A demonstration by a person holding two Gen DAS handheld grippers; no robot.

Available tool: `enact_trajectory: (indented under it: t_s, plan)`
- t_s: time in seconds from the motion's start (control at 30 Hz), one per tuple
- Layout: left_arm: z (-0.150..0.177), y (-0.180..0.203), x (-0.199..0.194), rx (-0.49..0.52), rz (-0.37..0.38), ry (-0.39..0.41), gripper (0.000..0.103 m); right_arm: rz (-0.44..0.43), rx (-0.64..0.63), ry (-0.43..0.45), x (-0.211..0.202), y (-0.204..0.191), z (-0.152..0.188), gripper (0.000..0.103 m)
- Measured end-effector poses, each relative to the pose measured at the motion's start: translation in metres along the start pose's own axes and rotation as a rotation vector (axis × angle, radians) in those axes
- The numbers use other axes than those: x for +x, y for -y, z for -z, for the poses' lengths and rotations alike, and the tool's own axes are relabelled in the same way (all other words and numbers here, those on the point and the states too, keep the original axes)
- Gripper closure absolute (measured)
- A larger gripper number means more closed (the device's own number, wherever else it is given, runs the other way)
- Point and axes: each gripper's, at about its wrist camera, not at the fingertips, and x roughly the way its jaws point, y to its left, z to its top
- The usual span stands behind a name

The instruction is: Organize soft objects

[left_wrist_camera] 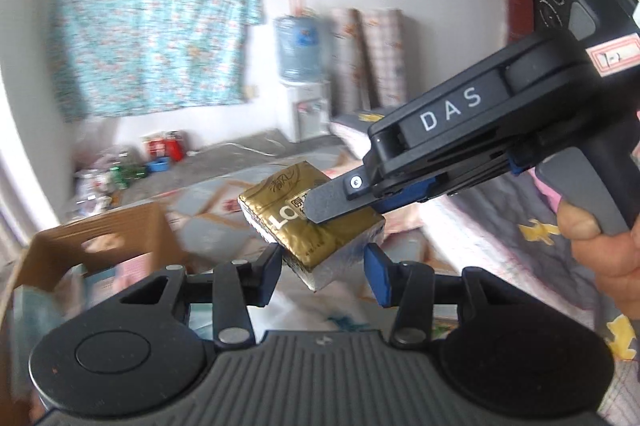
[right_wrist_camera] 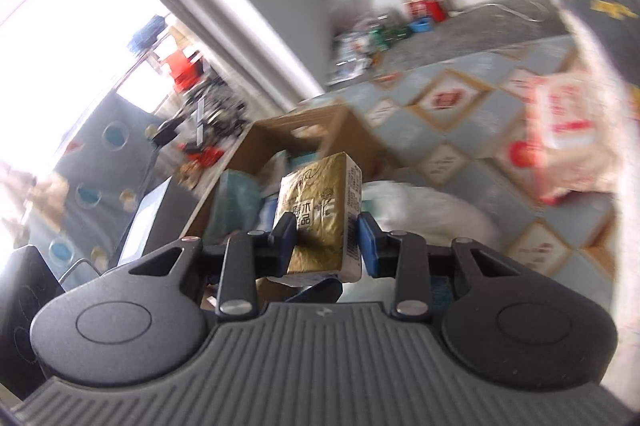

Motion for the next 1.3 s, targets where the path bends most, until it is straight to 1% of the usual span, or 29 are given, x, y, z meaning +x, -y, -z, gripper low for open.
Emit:
enact_trajectory:
  t_s: [0.17, 0.3, 0.47, 0.57, 0.67, 0.83, 0.9, 0.93, 1.03, 1.17, 1.2, 1.27, 1.3]
  plan:
    - [0.017, -0.053, -0.029, -0.096, -0.113, -0.016, 0.056, -0.079, -0.107, -0.099, 0.060, -0.068, -0.004, 0.069]
    - [0.032, -0.093, -0.037, -0.185, -0.183, -0.062, 0.056, -0.116, -0.152, -0.206, 0.113, -0.106, -0.004, 0.069]
    - [0.054, -0.136, -0.033, -0.308, -0.207, -0.124, 0.056, -0.119, -0.146, -0.334, 0.172, -0.123, -0.005, 0.069]
    - [0.062, -0.154, -0.021, -0.358, -0.198, -0.148, 0.056, -0.089, -0.163, -0.383, 0.203, -0.121, -0.006, 0.069]
    - [0.075, -0.169, -0.015, -0.397, -0.173, -0.165, 0.056, -0.052, -0.186, -0.421, 0.221, -0.121, -0.007, 0.069]
    - [0.090, -0.185, 0.002, -0.439, -0.121, -0.176, 0.056, 0.021, -0.262, -0.454, 0.241, -0.117, -0.008, 0.068]
    - [0.098, -0.187, 0.005, -0.434, -0.132, -0.186, 0.054, 0.052, -0.280, -0.462, 0.250, -0.110, -0.006, 0.068]
    - [0.100, -0.188, 0.007, -0.428, -0.136, -0.190, 0.050, 0.058, -0.283, -0.465, 0.253, -0.107, -0.005, 0.068]
    - [0.107, -0.191, 0.005, -0.430, -0.130, -0.187, 0.049, 0.059, -0.272, -0.465, 0.258, -0.102, -0.004, 0.068]
    - [0.113, -0.199, -0.011, -0.460, -0.136, -0.170, 0.048, 0.042, -0.242, -0.446, 0.253, -0.099, -0.005, 0.068]
    - [0.114, -0.202, -0.017, -0.469, -0.138, -0.159, 0.048, 0.037, -0.232, -0.434, 0.249, -0.099, -0.006, 0.068]
    - [0.115, -0.207, -0.030, -0.486, -0.146, -0.132, 0.044, 0.016, -0.214, -0.400, 0.238, -0.101, -0.006, 0.067]
    - [0.116, -0.209, -0.039, -0.492, -0.153, -0.113, 0.043, 0.002, -0.203, -0.374, 0.231, -0.102, -0.007, 0.065]
